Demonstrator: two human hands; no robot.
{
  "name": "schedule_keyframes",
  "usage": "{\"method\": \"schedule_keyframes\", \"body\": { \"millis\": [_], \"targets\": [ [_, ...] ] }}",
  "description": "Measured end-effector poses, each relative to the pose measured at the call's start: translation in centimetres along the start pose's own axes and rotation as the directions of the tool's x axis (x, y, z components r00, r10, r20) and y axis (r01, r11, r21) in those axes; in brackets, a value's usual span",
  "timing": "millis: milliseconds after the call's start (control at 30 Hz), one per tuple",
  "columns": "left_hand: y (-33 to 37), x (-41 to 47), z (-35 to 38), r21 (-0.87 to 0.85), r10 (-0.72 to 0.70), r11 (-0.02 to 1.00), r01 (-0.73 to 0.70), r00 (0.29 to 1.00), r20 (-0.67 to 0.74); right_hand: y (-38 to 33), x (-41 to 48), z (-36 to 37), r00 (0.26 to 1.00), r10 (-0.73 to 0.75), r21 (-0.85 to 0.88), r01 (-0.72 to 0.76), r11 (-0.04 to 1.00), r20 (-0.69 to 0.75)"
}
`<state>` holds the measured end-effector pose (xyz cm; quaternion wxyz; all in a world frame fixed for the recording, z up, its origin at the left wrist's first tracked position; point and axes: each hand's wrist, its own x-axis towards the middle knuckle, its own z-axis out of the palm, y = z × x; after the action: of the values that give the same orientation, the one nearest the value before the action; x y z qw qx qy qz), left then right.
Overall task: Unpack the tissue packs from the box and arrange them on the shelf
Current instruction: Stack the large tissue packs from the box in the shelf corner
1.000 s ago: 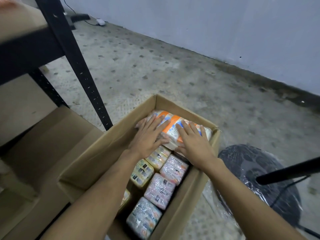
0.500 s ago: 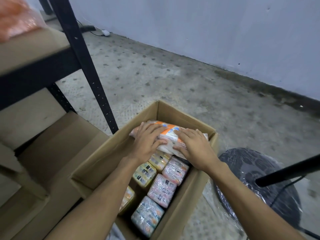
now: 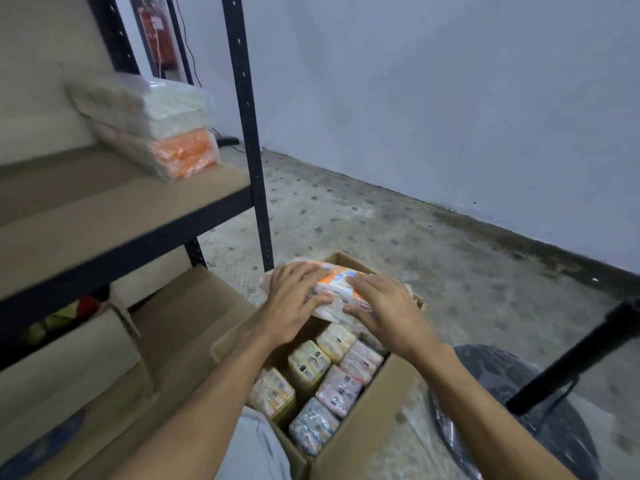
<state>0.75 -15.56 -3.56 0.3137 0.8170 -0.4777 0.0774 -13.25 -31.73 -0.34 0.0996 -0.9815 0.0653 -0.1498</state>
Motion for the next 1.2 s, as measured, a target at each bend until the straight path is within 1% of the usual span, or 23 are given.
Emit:
{"method": "schedule_keyframes", "body": {
  "millis": [167, 367, 500, 633, 767, 1033, 1200],
  "targets": [
    [2.0, -0.9, -6.4, 0.075, 0.021, 0.997, -0.015, 0.997, -0.080, -4.7, -0.2, -4.9, 0.994, -0.046, -0.003, 0.046, 0.999, -0.099],
    [3.6, -1.6, -14.1, 0.151, 0.053, 0.988, -0.024, 0.981, -0.189, -9.6, 1.0, -9.5, 0.959, -0.165, -0.060, 0.155, 0.986, -0.229],
    [4.4, -2.3, -18.7, 0.204, 0.079, 0.979, -0.025, 0.962, -0.261, -12.6, 2.4, -11.3, 0.928, -0.216, -0.059, 0.208, 0.976, -0.303],
    [3.6, -3.2, -22.3, 0.261, 0.074, 0.965, 0.003, 0.955, -0.287, -15.5, 3.9, -11.8, 0.893, -0.258, -0.052, 0.257, 0.965, -0.369],
    [1.9, -4.5, -25.0, 0.290, 0.028, 0.955, 0.057, 0.960, -0.280, -18.7, 5.7, -11.3, 0.882, -0.294, -0.060, 0.293, 0.954, -0.368],
    [-3.5, -6.9, -28.7, 0.296, -0.100, 0.944, 0.149, 0.980, -0.173, -24.6, 9.6, -8.2, 0.889, -0.329, -0.079, 0.320, 0.944, -0.318],
    [-6.7, -7.2, -29.4, 0.277, -0.145, 0.940, 0.200, 0.968, -0.206, -26.8, 12.3, -7.2, 0.890, -0.331, -0.036, 0.337, 0.941, -0.313]
  ]
}}
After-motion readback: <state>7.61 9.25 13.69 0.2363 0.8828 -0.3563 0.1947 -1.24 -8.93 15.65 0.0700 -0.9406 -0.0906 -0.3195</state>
